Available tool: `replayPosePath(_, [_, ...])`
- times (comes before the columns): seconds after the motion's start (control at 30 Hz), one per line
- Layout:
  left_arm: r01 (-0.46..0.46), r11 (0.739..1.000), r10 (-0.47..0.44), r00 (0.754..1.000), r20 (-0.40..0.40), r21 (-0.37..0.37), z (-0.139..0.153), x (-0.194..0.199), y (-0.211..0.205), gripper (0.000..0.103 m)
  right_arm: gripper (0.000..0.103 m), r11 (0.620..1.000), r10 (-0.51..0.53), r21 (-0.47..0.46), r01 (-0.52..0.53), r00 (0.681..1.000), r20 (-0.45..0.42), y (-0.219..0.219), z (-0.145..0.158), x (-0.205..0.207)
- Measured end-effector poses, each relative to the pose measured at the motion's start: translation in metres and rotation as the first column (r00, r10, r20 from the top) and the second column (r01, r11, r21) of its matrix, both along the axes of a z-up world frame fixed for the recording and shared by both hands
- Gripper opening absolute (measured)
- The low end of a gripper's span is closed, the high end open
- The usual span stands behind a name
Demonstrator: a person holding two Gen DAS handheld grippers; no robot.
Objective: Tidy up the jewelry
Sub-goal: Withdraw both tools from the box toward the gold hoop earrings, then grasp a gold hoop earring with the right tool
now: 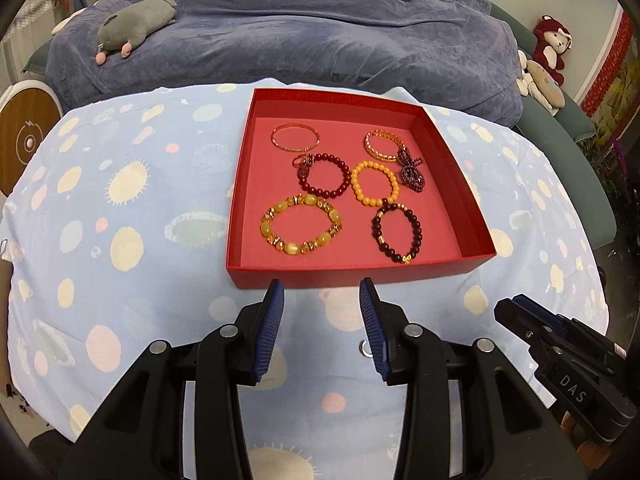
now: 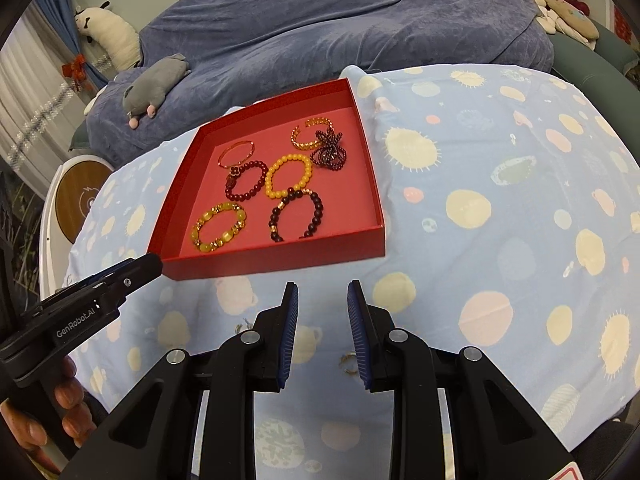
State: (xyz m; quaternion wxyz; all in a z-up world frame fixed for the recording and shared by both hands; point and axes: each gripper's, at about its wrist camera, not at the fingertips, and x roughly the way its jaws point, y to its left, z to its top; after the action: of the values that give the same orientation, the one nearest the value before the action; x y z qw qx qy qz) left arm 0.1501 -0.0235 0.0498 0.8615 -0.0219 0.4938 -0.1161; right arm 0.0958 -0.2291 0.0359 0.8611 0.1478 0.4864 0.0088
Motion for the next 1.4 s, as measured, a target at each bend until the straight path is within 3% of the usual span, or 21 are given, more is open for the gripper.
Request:
replayPosePath(0.57, [0.002, 1.000, -0.001, 0.996, -0.087, 0.015, -0.037, -0.049, 0.006, 0.038, 0.026, 1.000, 0.006, -0.025, -0.008, 0.997, -0.081, 0.001, -0.038, -0.040])
replayPosePath(1.4, [-0.004, 1.000, 0.008, 0.990, -0.140, 0.025, -0.058, -0.045, 0.007, 0.038, 0.026, 0.995, 0.030, -0.091, -0.039, 0.994, -0.104, 0.018, -0.062, -0.011])
